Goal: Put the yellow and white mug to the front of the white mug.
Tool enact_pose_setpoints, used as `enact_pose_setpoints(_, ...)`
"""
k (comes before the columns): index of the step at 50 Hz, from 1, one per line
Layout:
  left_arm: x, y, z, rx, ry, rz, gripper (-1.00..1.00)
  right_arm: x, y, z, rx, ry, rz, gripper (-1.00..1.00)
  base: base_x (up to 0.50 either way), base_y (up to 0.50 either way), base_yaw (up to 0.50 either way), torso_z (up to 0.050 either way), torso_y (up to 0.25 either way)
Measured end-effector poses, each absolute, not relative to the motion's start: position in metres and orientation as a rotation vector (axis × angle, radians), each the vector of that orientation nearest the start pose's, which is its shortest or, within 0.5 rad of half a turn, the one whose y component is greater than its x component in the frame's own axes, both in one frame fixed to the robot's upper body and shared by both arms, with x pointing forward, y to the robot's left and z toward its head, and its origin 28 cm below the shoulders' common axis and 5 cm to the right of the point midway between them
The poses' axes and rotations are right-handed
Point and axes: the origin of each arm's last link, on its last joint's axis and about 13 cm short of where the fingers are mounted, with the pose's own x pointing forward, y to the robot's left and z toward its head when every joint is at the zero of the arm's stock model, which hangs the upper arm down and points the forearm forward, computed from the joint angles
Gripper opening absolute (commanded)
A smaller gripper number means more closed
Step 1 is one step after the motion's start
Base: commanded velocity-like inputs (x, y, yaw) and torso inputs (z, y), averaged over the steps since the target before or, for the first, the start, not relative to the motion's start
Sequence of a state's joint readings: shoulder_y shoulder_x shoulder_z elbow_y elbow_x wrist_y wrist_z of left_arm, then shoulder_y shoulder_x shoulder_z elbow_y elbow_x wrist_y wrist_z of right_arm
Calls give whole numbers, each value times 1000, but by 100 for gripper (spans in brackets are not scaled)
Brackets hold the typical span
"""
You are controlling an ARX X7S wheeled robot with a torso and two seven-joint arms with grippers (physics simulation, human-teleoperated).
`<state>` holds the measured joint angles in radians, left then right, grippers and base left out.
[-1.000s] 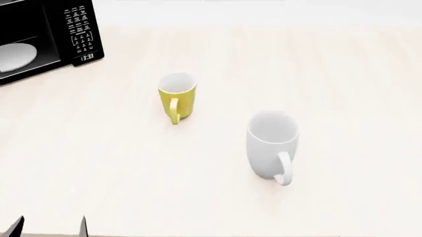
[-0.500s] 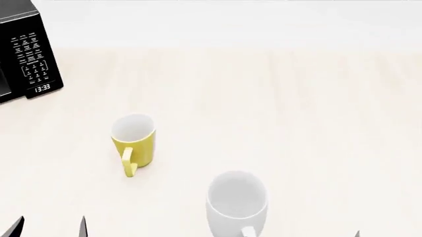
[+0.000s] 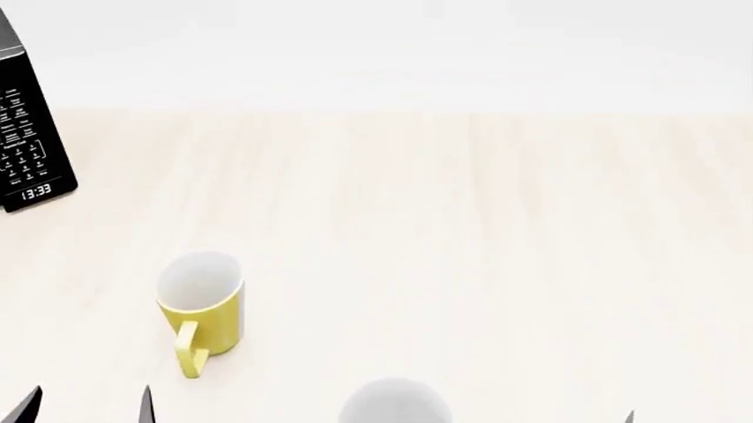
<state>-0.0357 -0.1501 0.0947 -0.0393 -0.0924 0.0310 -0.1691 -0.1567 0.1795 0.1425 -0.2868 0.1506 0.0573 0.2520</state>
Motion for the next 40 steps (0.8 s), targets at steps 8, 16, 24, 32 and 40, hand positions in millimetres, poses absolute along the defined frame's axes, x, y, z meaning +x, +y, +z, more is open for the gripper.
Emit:
enact_pose_setpoints(8,218,225,14,60,-19,77,100,176,-159,49,-39,-99,-340,100,38,-50,0,0,0)
enact_pose_setpoints(16,218,224,14,60,-17,72,100,176,-160,50,-24,-108,-338,100,202,-238,0,0,0)
enact_pose_setpoints(24,218,224,13,61,-14,72,100,176,-159,49,-33,-94,-344,100,0,0,0,0,0)
enact_pose_setpoints(32,219,224,12,62,-11,71,100,176,-159,50,-40,-87,-347,100,0,0,0,0,0)
enact_pose_setpoints(40,218,224,11,62,-6,70,100,175,-158,51,-52,-94,-342,100,314,0,0,0,0)
